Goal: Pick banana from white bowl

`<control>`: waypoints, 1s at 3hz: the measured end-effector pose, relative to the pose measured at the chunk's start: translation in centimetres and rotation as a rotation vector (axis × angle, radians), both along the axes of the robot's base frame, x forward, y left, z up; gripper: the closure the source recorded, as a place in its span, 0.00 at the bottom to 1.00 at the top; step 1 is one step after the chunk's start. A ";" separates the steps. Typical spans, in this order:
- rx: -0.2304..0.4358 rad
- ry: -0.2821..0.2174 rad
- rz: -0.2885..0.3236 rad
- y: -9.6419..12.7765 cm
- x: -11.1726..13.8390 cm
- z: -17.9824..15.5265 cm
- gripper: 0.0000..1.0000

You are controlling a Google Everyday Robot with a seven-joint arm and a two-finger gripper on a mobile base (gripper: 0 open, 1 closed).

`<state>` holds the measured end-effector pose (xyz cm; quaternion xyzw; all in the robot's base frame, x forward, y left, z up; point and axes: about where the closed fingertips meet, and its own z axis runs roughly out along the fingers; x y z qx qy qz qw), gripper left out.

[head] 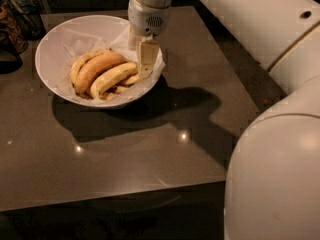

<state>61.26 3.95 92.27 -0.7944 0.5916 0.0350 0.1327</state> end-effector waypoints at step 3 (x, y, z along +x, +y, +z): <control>-0.045 -0.041 0.052 1.2 0.2 0.7 0.47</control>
Offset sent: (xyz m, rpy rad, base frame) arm -0.0013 -0.0033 0.0082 -0.0698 -0.0091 0.0428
